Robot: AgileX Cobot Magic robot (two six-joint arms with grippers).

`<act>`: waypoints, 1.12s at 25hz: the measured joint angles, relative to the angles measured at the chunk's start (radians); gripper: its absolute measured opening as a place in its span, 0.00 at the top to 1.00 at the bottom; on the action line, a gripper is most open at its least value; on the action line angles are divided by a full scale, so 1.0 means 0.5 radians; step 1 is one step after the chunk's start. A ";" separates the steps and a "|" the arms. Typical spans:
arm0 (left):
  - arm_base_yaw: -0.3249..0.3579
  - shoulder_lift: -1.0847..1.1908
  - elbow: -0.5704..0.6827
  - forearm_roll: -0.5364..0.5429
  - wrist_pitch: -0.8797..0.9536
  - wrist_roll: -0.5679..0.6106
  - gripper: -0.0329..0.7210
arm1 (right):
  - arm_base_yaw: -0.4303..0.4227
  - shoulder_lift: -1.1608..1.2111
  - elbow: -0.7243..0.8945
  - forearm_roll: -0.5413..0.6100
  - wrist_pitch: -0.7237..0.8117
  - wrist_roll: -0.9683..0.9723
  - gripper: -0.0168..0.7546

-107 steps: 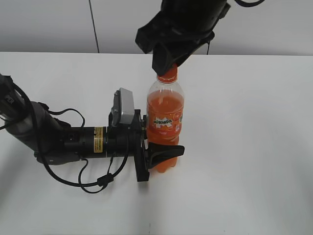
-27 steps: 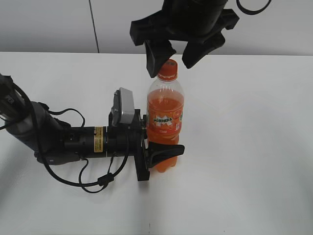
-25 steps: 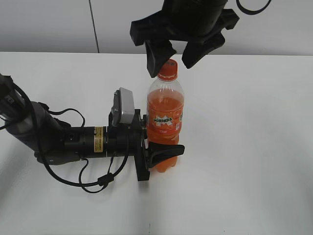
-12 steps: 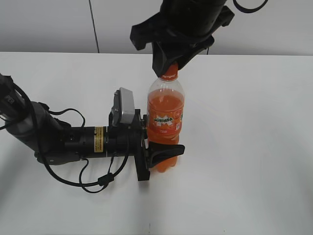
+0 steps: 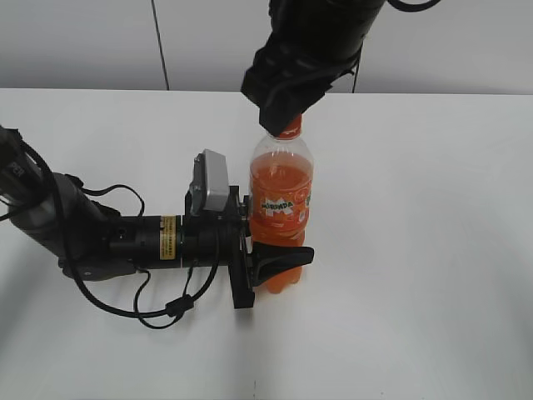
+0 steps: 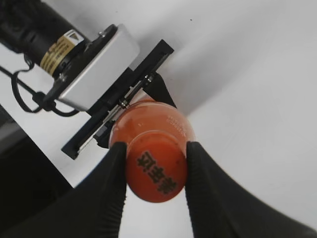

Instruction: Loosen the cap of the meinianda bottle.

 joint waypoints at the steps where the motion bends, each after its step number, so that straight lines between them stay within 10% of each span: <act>1: 0.000 0.000 0.000 0.002 0.000 0.002 0.45 | 0.000 0.000 0.000 0.009 0.000 -0.172 0.63; 28: 0.000 0.000 0.000 0.016 0.000 0.028 0.45 | -0.002 -0.012 0.000 0.073 0.030 -2.684 0.63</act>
